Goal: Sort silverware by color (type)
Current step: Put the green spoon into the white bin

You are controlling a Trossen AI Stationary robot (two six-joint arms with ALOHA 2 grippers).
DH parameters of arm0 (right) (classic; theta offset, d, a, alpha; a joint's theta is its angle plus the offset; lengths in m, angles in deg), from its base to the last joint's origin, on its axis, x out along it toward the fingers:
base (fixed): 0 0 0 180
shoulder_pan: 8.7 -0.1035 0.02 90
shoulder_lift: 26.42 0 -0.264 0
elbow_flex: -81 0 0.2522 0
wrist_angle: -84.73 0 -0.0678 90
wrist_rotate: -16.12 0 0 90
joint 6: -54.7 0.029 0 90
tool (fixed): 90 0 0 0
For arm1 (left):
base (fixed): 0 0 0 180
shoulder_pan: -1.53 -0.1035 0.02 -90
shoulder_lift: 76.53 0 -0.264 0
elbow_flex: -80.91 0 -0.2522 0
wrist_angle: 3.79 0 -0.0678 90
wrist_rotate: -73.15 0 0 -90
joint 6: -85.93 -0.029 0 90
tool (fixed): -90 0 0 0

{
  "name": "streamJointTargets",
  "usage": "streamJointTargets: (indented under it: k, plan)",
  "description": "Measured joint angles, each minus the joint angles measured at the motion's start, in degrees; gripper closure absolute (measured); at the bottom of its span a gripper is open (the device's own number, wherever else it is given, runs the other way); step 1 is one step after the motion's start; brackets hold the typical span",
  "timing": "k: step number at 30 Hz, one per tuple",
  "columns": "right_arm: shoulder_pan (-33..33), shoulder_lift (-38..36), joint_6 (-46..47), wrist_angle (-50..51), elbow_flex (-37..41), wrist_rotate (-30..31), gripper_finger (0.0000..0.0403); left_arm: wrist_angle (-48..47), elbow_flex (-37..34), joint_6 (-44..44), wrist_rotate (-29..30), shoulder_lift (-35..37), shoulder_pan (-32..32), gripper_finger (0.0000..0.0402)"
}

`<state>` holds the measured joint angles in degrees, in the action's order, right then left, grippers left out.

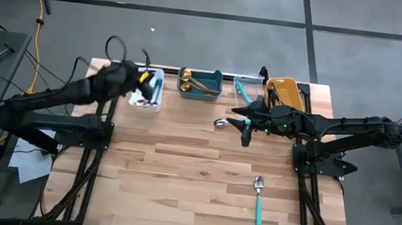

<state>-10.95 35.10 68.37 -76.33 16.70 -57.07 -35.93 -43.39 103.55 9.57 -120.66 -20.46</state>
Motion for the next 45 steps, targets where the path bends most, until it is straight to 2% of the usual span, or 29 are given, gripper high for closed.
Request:
streamJointTargets:
  k: [3, 7, 10, 15, 23, 28, 34, 39, 41, 45]
  plan:
    - [0.01, 0.0, 0.13, -0.03, 0.0, 0.1, 0.0213, -9.75, 3.47, 0.27, -7.33, -4.44, -9.34, 0.0368]
    - [0.0, 0.0, 0.9, -0.03, 0.0, 0.08, 0.0213, -17.38, 3.8, 0.4, -19.19, -12.28, -18.74, 0.0368]
    - [0.01, 0.02, 1.53, -0.03, 0.0, 0.08, 0.0213, -21.48, 3.75, 1.27, -23.22, -18.98, -22.26, 0.0368]
    - [0.0, 0.02, 1.95, -0.01, 0.0, 0.08, 0.0213, -21.17, 3.75, 1.27, -30.27, -28.13, -24.84, 0.0368]
    - [0.01, 0.04, 3.01, 0.12, 0.0, 0.03, 0.0213, -21.33, 3.75, 0.22, -27.54, -35.99, -24.94, 0.0368]
    - [0.01, 0.04, 3.01, 0.14, 0.02, 0.01, 0.0213, -21.33, 3.76, 0.26, -24.12, -36.74, -24.94, 0.0368]
    - [0.0, 0.04, 2.86, 0.16, 0.02, -0.01, 0.0213, -21.46, 3.78, -1.11, -23.8, -36.74, -24.92, 0.0368]
    - [0.01, 0.04, 2.84, 0.16, 0.02, -0.01, 0.0213, -21.46, 3.78, 1.53, -21.34, -36.74, -24.92, 0.0368]
    - [0.01, 0.04, 2.84, 0.18, 0.04, -0.01, 0.0213, -21.46, 3.78, 1.36, -21.16, -36.74, -24.92, 0.0352]
    - [-0.02, 0.04, 2.84, 0.31, 0.04, -0.01, 0.0213, -21.46, 3.78, 0.79, -21.14, -36.74, -24.92, 0.029]
